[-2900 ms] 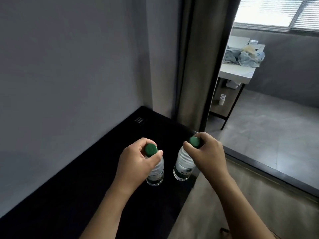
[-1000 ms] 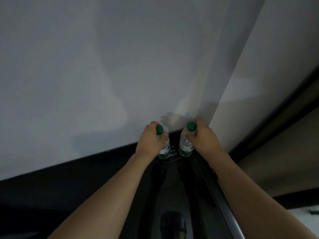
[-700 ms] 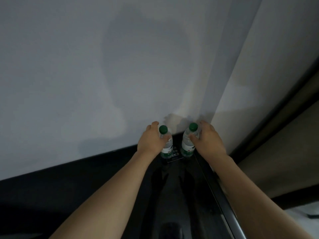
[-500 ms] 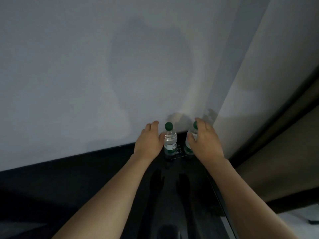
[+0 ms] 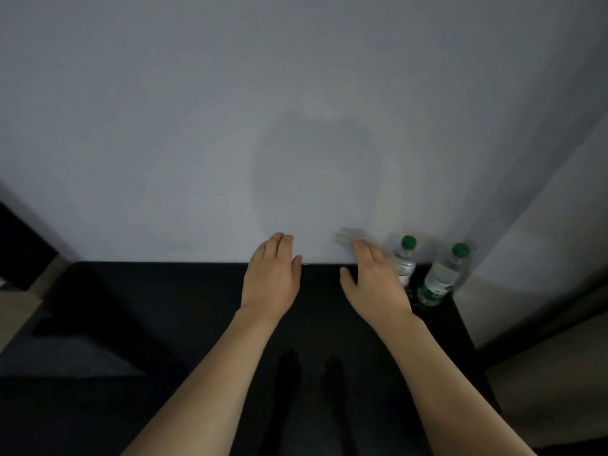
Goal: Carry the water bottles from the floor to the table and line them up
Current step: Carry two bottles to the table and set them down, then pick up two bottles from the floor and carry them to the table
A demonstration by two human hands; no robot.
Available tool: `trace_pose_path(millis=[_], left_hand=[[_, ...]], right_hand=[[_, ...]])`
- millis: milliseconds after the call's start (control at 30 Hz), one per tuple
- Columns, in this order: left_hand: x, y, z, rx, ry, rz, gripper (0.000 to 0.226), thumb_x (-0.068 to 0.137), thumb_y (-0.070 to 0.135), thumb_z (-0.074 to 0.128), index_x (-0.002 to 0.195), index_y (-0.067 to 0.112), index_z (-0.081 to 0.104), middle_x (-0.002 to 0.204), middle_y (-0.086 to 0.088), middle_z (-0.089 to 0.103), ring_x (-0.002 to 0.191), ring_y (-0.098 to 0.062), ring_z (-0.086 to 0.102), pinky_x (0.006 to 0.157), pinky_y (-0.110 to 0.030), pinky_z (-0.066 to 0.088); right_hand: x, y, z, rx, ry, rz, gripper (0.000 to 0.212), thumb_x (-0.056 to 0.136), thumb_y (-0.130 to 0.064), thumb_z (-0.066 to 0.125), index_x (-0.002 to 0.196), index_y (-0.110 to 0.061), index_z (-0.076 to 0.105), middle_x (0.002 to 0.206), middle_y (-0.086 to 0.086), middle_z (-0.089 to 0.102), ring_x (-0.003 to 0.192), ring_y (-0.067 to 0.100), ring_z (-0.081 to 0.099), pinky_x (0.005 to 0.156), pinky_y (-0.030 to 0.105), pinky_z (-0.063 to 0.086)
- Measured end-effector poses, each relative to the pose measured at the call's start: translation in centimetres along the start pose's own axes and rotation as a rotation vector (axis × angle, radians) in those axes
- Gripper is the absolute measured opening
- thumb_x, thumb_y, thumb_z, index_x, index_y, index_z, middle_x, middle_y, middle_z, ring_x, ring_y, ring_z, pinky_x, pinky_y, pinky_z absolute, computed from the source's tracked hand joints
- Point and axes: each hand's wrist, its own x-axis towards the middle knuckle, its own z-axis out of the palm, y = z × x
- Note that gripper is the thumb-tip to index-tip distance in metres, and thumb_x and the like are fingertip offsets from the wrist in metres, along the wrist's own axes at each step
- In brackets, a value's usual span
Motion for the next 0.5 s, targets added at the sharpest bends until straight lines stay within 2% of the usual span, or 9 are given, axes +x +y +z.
trace_pose_path(millis=[333,500], left_hand=[[-8.2,-17.5,-13.5,0.1,0.155,-0.283,0.043,0.098,0.025,0.055,0.135,0.005,0.051,0.144,-0.017,0.047,0.13,-0.033,0.048,0.106,-0.047,0.045],[-11.5,-23.6,-18.1,0.106,0.198,-0.399,0.043,0.096,0.026,0.057,0.134,0.006,0.052,0.144,-0.015,0.048,0.13,-0.032,0.048,0.104,-0.047,0.047]], right_hand=[[-0.9,-19.5,6.6,0.041,-0.124,-0.213,0.058,0.095,-0.028,0.056,0.147,-0.016,0.033,0.148,0.004,0.041,0.137,0.018,0.037,0.114,0.035,0.033],[-1.5,-27.2,10.0,0.055,-0.181,-0.315,0.056,0.094,-0.028,0.057,0.145,-0.017,0.036,0.147,0.002,0.042,0.136,0.017,0.038,0.112,0.032,0.03]])
